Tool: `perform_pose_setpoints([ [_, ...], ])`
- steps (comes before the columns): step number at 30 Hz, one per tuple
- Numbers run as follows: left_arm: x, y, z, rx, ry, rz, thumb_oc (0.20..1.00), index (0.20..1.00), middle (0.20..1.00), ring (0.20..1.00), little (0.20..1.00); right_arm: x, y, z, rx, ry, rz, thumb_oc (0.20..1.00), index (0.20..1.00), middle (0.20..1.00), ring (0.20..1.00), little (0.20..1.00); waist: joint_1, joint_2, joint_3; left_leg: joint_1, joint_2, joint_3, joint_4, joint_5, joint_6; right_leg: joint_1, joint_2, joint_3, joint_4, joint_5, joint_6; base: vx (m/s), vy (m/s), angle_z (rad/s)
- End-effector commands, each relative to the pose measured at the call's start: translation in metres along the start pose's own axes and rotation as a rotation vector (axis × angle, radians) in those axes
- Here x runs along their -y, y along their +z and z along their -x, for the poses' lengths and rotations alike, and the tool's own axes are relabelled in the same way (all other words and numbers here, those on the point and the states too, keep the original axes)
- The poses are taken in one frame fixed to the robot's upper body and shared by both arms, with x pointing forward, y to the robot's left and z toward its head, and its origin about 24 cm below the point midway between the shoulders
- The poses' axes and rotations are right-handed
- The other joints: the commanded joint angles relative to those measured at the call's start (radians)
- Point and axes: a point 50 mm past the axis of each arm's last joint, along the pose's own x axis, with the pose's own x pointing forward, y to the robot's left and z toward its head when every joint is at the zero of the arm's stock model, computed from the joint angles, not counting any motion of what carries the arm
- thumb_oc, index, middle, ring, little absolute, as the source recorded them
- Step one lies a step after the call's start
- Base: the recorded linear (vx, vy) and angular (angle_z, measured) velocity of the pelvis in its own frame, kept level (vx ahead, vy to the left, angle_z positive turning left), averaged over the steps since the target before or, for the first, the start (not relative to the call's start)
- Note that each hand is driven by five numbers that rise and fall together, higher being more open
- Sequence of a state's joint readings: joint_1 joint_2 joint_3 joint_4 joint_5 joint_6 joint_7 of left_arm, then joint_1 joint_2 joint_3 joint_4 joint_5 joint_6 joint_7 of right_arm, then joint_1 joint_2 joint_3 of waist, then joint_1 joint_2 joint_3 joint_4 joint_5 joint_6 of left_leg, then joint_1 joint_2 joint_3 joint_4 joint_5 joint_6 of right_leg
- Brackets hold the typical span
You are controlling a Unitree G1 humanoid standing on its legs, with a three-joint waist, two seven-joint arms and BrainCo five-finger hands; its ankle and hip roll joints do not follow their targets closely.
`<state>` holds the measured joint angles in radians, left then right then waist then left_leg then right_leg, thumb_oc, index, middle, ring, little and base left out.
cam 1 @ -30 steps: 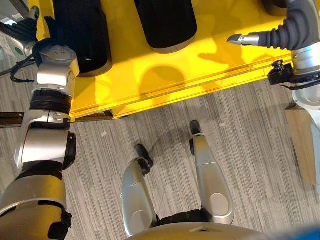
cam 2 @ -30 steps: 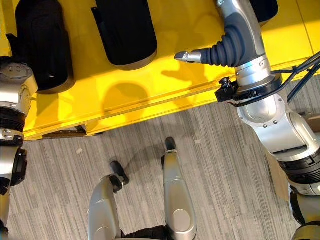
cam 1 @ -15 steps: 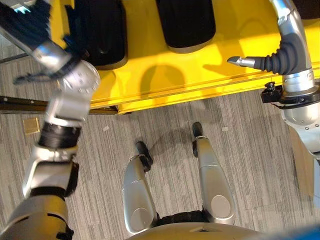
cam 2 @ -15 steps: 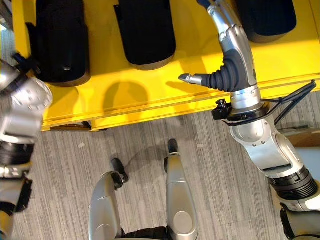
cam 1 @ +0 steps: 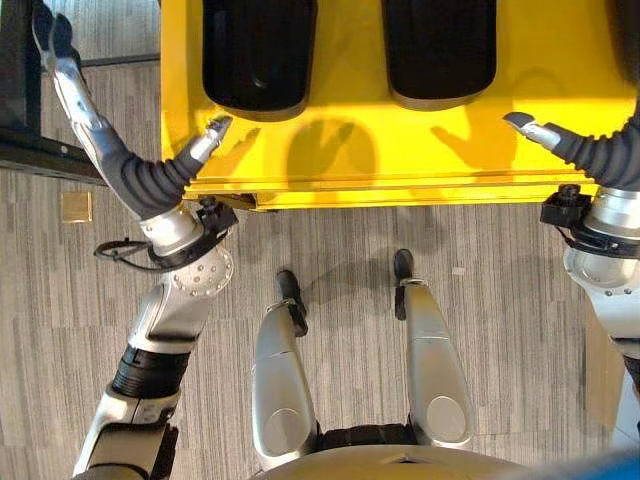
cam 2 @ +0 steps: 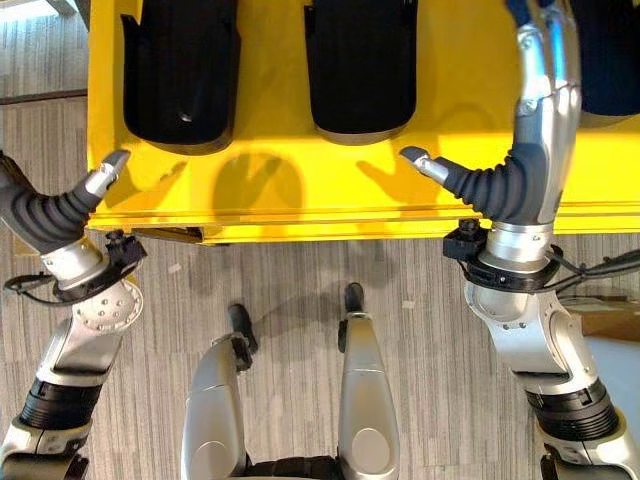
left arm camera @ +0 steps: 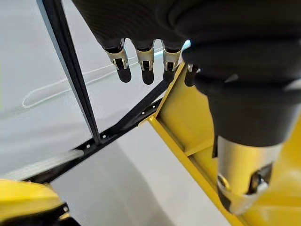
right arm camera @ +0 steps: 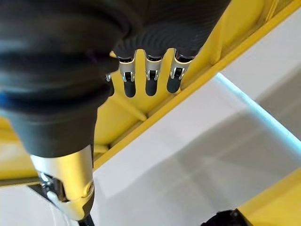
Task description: Move parts from the plastic box to the shelf.
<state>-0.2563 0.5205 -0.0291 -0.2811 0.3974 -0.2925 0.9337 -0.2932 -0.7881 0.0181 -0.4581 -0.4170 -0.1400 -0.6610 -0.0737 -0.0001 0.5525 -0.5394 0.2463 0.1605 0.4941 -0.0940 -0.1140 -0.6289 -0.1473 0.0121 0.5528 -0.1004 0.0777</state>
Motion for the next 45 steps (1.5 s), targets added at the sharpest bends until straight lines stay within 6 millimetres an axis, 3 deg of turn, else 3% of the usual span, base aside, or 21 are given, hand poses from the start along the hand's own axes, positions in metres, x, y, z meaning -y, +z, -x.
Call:
perform_pose_setpoints([
  [1, -0.003, 0.019, -0.009, 0.174, -0.075, 0.002, 1.000, 1.000, 1.000, 1.000, 1.000, 0.019, 0.019, -0.011, 0.118, -0.154, -0.015, 1.000, 1.000, 1.000, 1.000, 1.000, -0.004, -0.011, -0.034, -0.011, -0.062, 0.018, -0.021, 0.025, 0.042, 0.060, -0.010, -0.087, 0.020, -0.037, 0.009, 0.00, 0.000, 0.00],
  [6, -0.008, 0.018, 0.008, 0.142, -0.153, 0.001, 1.000, 1.000, 1.000, 1.000, 1.000, 0.027, 0.015, -0.006, 0.106, -0.190, 0.013, 1.000, 1.000, 1.000, 1.000, 1.000, 0.003, -0.004, -0.033, -0.006, -0.064, 0.022, -0.042, 0.033, 0.039, 0.066, -0.014, -0.096, -0.007, -0.027, 0.013, -0.01, -0.010, 0.02],
  [9, -0.010, 0.008, 0.018, 0.035, -0.246, -0.003, 1.000, 1.000, 1.000, 1.000, 1.000, 0.030, 0.014, -0.002, 0.103, -0.218, 0.009, 1.000, 1.000, 1.000, 1.000, 1.000, 0.011, -0.007, -0.033, -0.008, -0.060, 0.025, -0.045, 0.033, 0.039, 0.070, -0.019, -0.101, -0.022, -0.019, 0.016, -0.01, -0.010, 0.00],
  [13, -0.013, 0.003, 0.029, -0.057, -0.284, 0.021, 1.000, 1.000, 1.000, 1.000, 1.000, 0.030, 0.029, 0.001, 0.238, -0.220, -0.018, 1.000, 1.000, 1.000, 1.000, 1.000, 0.019, -0.007, -0.033, -0.007, -0.063, 0.025, -0.058, 0.037, 0.040, 0.073, -0.019, -0.106, -0.036, -0.013, 0.017, -0.01, -0.013, 0.01],
  [17, -0.018, -0.001, 0.034, -0.112, -0.251, 0.026, 1.000, 1.000, 1.000, 1.000, 1.000, 0.023, 0.041, -0.001, 0.314, -0.115, -0.045, 1.000, 1.000, 1.000, 1.000, 1.000, 0.040, -0.008, -0.033, 0.000, -0.067, 0.023, -0.072, 0.045, 0.041, 0.084, -0.023, -0.118, -0.045, -0.011, 0.014, -0.03, -0.060, 0.07],
  [22, -0.028, -0.007, 0.035, -0.131, -0.164, -0.014, 1.000, 1.000, 1.000, 1.000, 1.000, 0.019, 0.042, -0.002, 0.320, -0.115, -0.069, 1.000, 1.000, 1.000, 1.000, 1.000, 0.064, -0.008, -0.033, 0.026, -0.067, 0.018, -0.139, 0.084, 0.033, 0.113, -0.023, -0.141, -0.040, -0.029, 0.011, -0.01, -0.064, 0.06],
  [25, -0.033, -0.003, 0.037, -0.101, -0.198, 0.016, 1.000, 1.000, 1.000, 1.000, 1.000, 0.020, 0.039, 0.002, 0.273, -0.138, -0.076, 1.000, 1.000, 1.000, 1.000, 1.000, 0.066, -0.007, -0.047, 0.066, -0.049, 0.069, -0.217, 0.129, 0.016, 0.152, -0.042, -0.186, -0.096, -0.016, 0.022, -0.03, -0.019, 0.21],
  [28, -0.034, 0.002, 0.039, -0.082, -0.227, 0.038, 1.000, 1.000, 1.000, 1.000, 1.000, 0.025, 0.034, 0.002, 0.247, -0.161, -0.040, 1.000, 1.000, 1.000, 1.000, 1.000, 0.060, -0.011, -0.037, 0.068, -0.046, 0.053, -0.112, 0.080, 0.011, 0.172, -0.060, -0.175, -0.118, 0.002, 0.015, -0.08, 0.188, 0.38],
  [29, -0.035, 0.002, 0.047, -0.121, -0.243, 0.037, 1.000, 1.000, 1.000, 1.000, 1.000, 0.027, 0.027, -0.001, 0.216, -0.171, -0.018, 1.000, 1.000, 1.000, 1.000, 1.000, 0.059, -0.009, -0.040, 0.067, -0.074, 0.012, -0.023, 0.002, 0.036, 0.168, -0.068, -0.129, -0.150, 0.037, 0.027, -0.02, 0.558, 0.03],
  [31, -0.034, -0.001, 0.050, -0.154, -0.262, 0.030, 1.000, 1.000, 1.000, 1.000, 1.000, 0.024, 0.024, -0.002, 0.176, -0.158, -0.051, 1.000, 1.000, 1.000, 1.000, 1.000, 0.053, -0.009, -0.046, 0.099, -0.091, 0.027, -0.033, -0.034, 0.062, 0.175, -0.084, -0.122, -0.166, 0.062, 0.051, 0.05, 0.431, -0.33],
  [33, -0.033, -0.008, 0.054, -0.233, -0.282, 0.068, 1.000, 1.000, 1.000, 1.000, 1.000, 0.017, 0.016, 0.005, 0.043, -0.133, -0.162, 1.000, 1.000, 1.000, 1.000, 1.000, 0.034, -0.029, -0.057, 0.127, -0.109, 0.060, -0.025, -0.075, 0.074, 0.198, -0.116, -0.097, -0.312, 0.191, 0.104, -0.01, 0.175, -0.35],
  [35, -0.032, -0.012, 0.056, -0.320, -0.300, 0.173, 1.000, 1.000, 1.000, 1.000, 1.000, 0.008, 0.011, 0.011, -0.050, -0.088, -0.259, 1.000, 1.000, 1.000, 1.000, 1.000, 0.038, -0.034, -0.067, 0.178, -0.117, 0.086, -0.078, -0.072, 0.079, 0.224, -0.134, -0.103, -0.381, 0.261, 0.119, -0.06, 0.101, -0.40],
  [36, -0.033, -0.014, 0.061, -0.388, -0.347, 0.279, 1.000, 1.000, 1.000, 1.000, 1.000, 0.000, 0.001, 0.026, -0.200, -0.047, -0.404, 1.000, 1.000, 1.000, 1.000, 1.000, 0.049, -0.030, -0.090, 0.211, -0.121, 0.107, -0.131, -0.046, 0.097, 0.259, -0.110, -0.125, -0.332, 0.204, 0.110, -0.09, 0.091, -0.43],
  [38, -0.035, -0.013, 0.062, -0.418, -0.367, 0.344, 1.000, 1.000, 1.000, 1.000, 1.000, 0.001, -0.006, 0.039, -0.292, -0.044, -0.488, 1.000, 1.000, 1.000, 1.000, 1.000, 0.059, -0.028, -0.116, 0.222, -0.120, 0.105, -0.163, -0.023, 0.107, 0.287, -0.094, -0.151, -0.266, 0.137, 0.085, -0.06, 0.019, -0.32],
  [39, -0.036, -0.013, 0.062, -0.434, -0.359, 0.376, 1.000, 1.000, 1.000, 1.000, 1.000, 0.003, -0.007, 0.044, -0.312, -0.048, -0.496, 1.000, 1.000, 1.000, 1.000, 1.000, 0.061, -0.030, -0.122, 0.226, -0.120, 0.103, -0.169, -0.018, 0.106, 0.293, -0.091, -0.155, -0.259, 0.128, 0.079, -0.03, -0.128, -0.34],
  [40, -0.043, -0.011, 0.069, -0.501, -0.361, 0.490, 1.000, 1.000, 1.000, 1.000, 1.000, 0.010, -0.009, 0.067, -0.380, -0.025, -0.522, 1.000, 1.000, 1.000, 1.000, 1.000, 0.053, -0.046, -0.149, 0.272, -0.109, 0.108, -0.219, 0.008, 0.084, 0.358, -0.066, -0.179, -0.331, 0.130, 0.083, -0.01, -0.128, -0.38],
  [42, -0.047, -0.009, 0.075, -0.568, -0.319, 0.630, 1.000, 1.000, 1.000, 1.000, 1.000, 0.014, -0.005, 0.074, -0.378, 0.010, -0.506, 1.000, 1.000, 1.000, 1.000, 1.000, 0.049, -0.038, -0.169, 0.334, -0.105, 0.118, -0.305, 0.052, 0.063, 0.418, -0.056, -0.192, -0.395, 0.136, 0.083, 0.00, -0.082, -0.34],
  [45, -0.048, -0.011, 0.082, -0.634, -0.319, 0.645, 1.000, 1.000, 1.000, 1.000, 1.000, 0.019, -0.010, 0.084, -0.452, 0.040, -0.509, 1.000, 1.000, 1.000, 1.000, 1.000, 0.043, -0.039, -0.201, 0.377, -0.104, 0.110, -0.355, 0.080, 0.055, 0.460, -0.046, -0.196, -0.419, 0.128, 0.076, 0.04, -0.067, -0.15],
])
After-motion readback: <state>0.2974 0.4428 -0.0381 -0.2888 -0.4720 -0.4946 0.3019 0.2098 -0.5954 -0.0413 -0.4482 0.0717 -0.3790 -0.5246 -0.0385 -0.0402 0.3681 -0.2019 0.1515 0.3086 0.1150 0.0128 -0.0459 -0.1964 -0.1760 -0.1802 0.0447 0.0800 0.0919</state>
